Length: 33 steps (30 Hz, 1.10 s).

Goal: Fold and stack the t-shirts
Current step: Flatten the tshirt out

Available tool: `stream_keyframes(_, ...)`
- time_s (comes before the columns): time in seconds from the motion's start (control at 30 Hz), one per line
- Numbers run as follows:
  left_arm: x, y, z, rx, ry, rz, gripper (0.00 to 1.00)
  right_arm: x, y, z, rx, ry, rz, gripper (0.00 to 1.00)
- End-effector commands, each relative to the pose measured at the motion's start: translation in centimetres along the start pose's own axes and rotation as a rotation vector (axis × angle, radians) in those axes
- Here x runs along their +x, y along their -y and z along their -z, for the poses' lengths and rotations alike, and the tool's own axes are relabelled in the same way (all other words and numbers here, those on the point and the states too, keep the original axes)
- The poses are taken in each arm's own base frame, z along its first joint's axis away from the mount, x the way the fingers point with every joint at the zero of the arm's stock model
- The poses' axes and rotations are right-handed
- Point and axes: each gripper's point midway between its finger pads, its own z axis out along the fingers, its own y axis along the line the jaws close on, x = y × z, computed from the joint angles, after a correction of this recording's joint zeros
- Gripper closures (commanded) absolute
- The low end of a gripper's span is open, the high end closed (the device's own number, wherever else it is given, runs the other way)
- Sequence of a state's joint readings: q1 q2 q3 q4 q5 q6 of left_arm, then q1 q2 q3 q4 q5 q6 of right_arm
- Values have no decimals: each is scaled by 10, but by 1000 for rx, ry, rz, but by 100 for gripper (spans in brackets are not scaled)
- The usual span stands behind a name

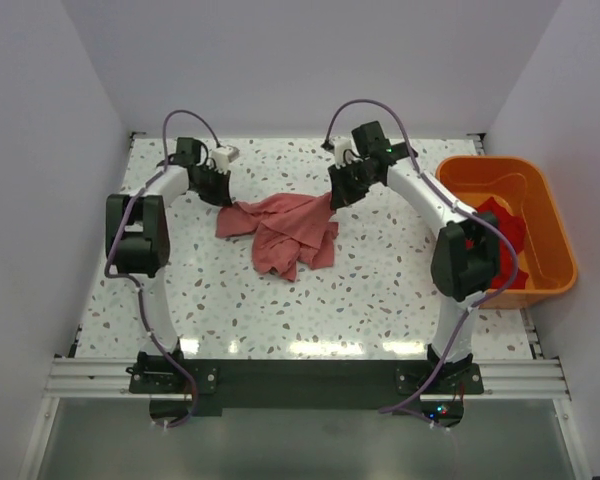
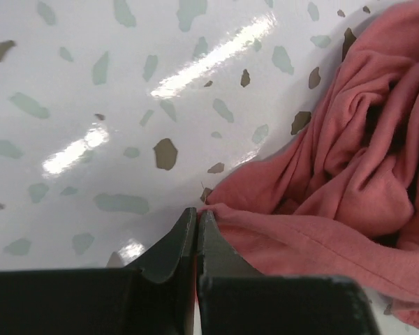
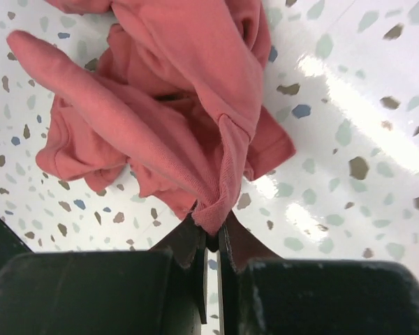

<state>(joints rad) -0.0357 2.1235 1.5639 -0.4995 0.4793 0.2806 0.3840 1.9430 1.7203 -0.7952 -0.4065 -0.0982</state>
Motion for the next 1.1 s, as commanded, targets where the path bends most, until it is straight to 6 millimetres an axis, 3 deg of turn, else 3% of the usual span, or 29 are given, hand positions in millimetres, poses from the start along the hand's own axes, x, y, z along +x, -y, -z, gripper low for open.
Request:
stream_keyframes(0.0, -81, -23, 79, -99, 226, -51, 100, -30, 3, 52, 57, 75, 131, 100)
stream_keyframes(0.03, -93, -29, 92, -119, 263, -51, 100, -45, 6, 66, 76, 114, 152, 100)
stream_keyframes(0.07, -103, -40, 109, -144, 300, -43, 100, -48, 9, 74, 93, 115, 161, 100)
stream_keyframes(0.13, -137, -46, 146, -188, 393, -64, 100, -71, 20, 99, 144, 182, 202, 100)
stream_keyframes(0.2, -157, -54, 174, -232, 466, -60, 100, -86, 34, 121, 217, 229, 219, 100)
stream_keyframes(0.3, -196, -47, 237, -297, 629, -97, 100, -120, 51, 166, 357, 341, 277, 100)
stream_keyframes(0.37, -210, -45, 265, -332, 704, -97, 100, -143, 56, 201, 446, 434, 323, 100)
stream_keyframes(0.4, -223, -35, 291, -358, 773, -131, 100, -150, 62, 218, 516, 459, 347, 100)
stream_keyframes(0.47, -232, -30, 319, -406, 837, -146, 100, -166, 59, 255, 603, 544, 402, 100)
stream_keyframes(0.5, -241, -18, 347, -440, 905, -180, 100, -169, 62, 269, 662, 555, 442, 100)
stream_keyframes(0.57, -245, -11, 376, -503, 968, -192, 100, -178, 53, 304, 735, 622, 501, 100)
stream_keyframes(0.6, -248, 2, 402, -532, 1025, -222, 100, -181, 50, 316, 766, 631, 558, 100)
stream_keyframes(0.7, -247, 24, 452, -616, 1122, -262, 100, -185, 38, 368, 899, 698, 638, 100)
stream_keyframes(0.77, -242, 33, 476, -674, 1162, -272, 100, -187, 32, 394, 975, 734, 673, 100)
stream_keyframes(0.93, -213, 71, 541, -825, 1271, -296, 100, -170, -8, 463, 1145, 802, 818, 100)
stream_keyframes(1.07, -189, 97, 590, -951, 1347, -301, 100, -150, -35, 495, 1198, 835, 869, 100)
